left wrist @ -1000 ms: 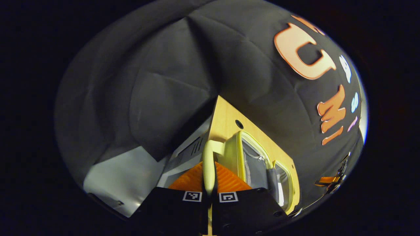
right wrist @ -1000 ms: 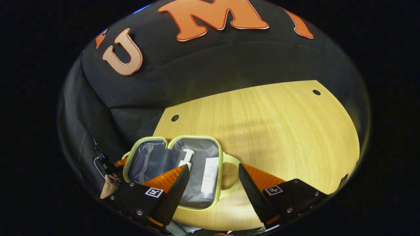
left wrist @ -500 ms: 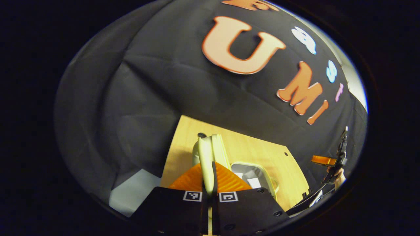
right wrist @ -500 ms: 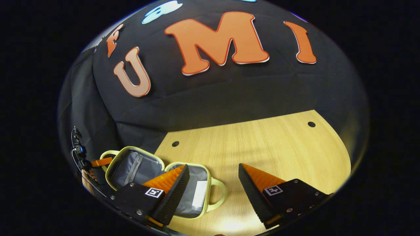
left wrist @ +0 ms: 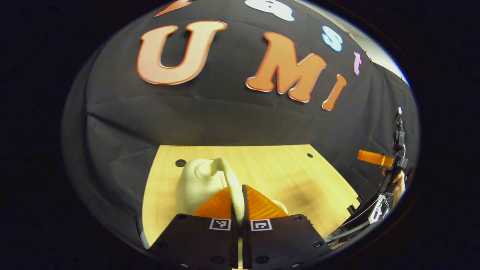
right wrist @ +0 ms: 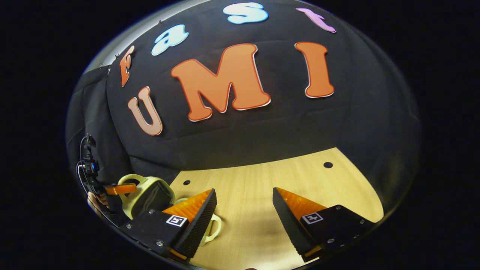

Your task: First open the suitcase, pack the skin care products into it, and then close the suitcase.

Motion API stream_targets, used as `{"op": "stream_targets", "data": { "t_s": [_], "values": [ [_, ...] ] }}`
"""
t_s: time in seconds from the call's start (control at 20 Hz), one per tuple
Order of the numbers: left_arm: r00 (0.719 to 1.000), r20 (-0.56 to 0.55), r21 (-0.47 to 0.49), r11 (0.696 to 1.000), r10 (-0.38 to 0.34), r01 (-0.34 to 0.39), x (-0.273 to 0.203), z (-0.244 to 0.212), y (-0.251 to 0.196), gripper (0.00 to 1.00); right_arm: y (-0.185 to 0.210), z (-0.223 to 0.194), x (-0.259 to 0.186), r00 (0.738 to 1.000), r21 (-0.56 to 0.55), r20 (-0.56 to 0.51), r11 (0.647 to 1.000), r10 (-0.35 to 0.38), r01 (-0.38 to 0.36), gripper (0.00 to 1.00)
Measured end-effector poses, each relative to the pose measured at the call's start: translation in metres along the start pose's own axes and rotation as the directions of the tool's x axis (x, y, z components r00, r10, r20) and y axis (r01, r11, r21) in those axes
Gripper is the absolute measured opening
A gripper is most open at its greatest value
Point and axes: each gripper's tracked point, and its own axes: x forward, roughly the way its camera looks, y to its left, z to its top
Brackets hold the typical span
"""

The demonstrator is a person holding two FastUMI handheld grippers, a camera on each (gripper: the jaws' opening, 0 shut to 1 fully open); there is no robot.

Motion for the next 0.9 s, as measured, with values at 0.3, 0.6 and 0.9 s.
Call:
{"op": "stream_targets", "data": {
  "t_s": [0.3, 0.6, 0.9],
  "values": [
    [0.993, -0.117, 0.047, 0.999, 0.009, -0.004, 0.072, -0.053, -0.09, 0.05, -0.084, 0.001, -0.027, 0.999, -0.017, 0.033, 0.999, -0.032, 0.033, 0.95],
    [0.963, -0.235, 0.054, 0.99, 0.136, -0.127, 0.146, -0.135, -0.128, 0.05, -0.132, -0.033, -0.025, 0.999, -0.028, -0.019, 0.999, -0.032, 0.031, 0.96],
    [0.943, -0.223, 0.156, 0.964, 0.246, -0.215, 0.176, -0.174, -0.148, 0.06, -0.144, -0.068, -0.028, 0.998, -0.072, -0.064, 0.997, -0.021, 0.017, 0.95]
  ]
}}
